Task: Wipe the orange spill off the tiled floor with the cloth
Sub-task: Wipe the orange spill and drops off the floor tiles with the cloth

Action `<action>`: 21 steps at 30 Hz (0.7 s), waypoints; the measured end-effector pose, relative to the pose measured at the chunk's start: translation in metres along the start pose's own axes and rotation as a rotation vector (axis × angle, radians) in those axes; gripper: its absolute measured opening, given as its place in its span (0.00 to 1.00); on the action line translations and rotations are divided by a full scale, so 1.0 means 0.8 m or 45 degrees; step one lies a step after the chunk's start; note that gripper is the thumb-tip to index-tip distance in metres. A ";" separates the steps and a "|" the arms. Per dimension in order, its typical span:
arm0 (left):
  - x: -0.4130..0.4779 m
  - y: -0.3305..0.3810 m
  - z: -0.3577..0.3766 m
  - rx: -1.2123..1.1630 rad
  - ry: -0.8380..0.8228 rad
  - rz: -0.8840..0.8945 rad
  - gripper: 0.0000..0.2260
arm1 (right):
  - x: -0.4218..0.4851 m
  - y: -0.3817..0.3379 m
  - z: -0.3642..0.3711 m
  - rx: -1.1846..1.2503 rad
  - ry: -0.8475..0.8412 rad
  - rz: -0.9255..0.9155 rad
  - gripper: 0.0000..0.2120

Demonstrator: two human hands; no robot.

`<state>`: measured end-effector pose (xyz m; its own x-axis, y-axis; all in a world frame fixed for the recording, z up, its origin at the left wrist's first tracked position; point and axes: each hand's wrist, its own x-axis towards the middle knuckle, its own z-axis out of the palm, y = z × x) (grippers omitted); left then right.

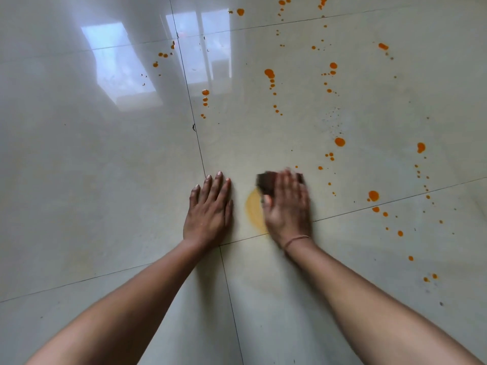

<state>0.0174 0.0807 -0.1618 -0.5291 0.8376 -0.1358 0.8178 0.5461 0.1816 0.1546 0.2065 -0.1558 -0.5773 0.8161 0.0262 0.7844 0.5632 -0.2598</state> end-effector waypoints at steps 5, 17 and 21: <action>0.000 -0.003 0.001 -0.019 0.016 -0.009 0.25 | -0.102 0.058 -0.026 -0.070 -0.240 -0.497 0.32; -0.001 -0.001 0.000 -0.027 -0.021 -0.015 0.25 | -0.094 0.074 -0.032 -0.107 -0.253 -0.576 0.32; 0.000 0.000 0.000 -0.035 -0.032 -0.019 0.25 | -0.012 0.047 -0.019 -0.025 -0.116 -0.036 0.32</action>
<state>0.0174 0.0804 -0.1622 -0.5352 0.8288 -0.1629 0.8031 0.5591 0.2059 0.1927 0.2219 -0.1507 -0.6169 0.7851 -0.0546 0.7711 0.5891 -0.2416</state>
